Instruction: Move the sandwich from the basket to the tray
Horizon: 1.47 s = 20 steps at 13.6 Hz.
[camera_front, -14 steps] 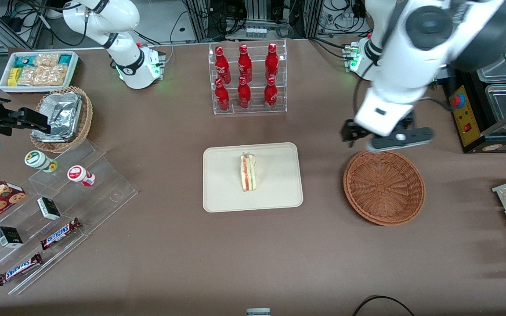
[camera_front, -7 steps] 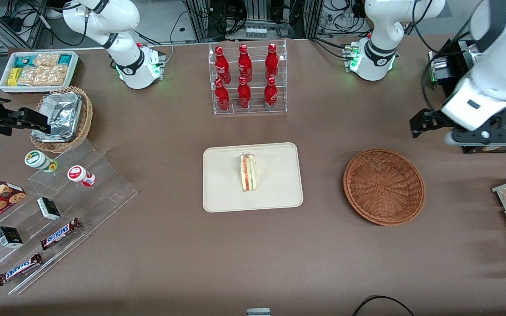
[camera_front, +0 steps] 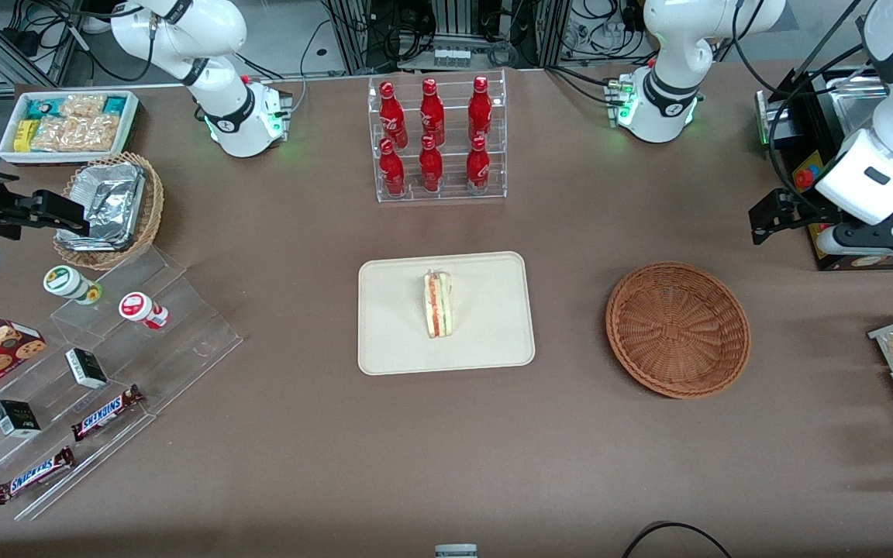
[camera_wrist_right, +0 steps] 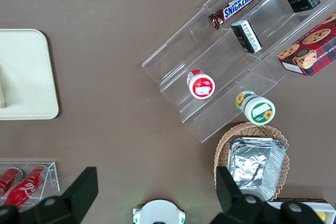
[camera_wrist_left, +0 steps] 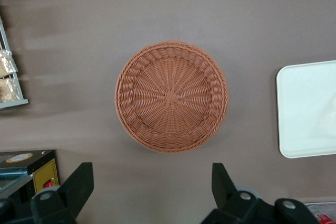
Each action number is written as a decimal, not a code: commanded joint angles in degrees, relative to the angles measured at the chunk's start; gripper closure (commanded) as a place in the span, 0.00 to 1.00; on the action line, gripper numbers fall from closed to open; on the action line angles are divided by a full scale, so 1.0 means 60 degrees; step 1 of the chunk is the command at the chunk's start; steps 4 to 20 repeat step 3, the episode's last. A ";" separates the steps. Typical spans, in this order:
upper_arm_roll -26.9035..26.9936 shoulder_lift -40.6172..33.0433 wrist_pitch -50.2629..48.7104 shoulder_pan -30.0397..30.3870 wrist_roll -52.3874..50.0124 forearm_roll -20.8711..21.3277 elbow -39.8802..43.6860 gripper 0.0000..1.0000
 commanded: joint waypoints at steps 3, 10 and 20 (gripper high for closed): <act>0.0181 0.0162 -0.0489 0.0053 0.0213 -0.0137 0.0410 0.01; 0.0181 0.0162 -0.0489 0.0053 0.0213 -0.0137 0.0410 0.01; 0.0181 0.0162 -0.0489 0.0053 0.0213 -0.0137 0.0410 0.01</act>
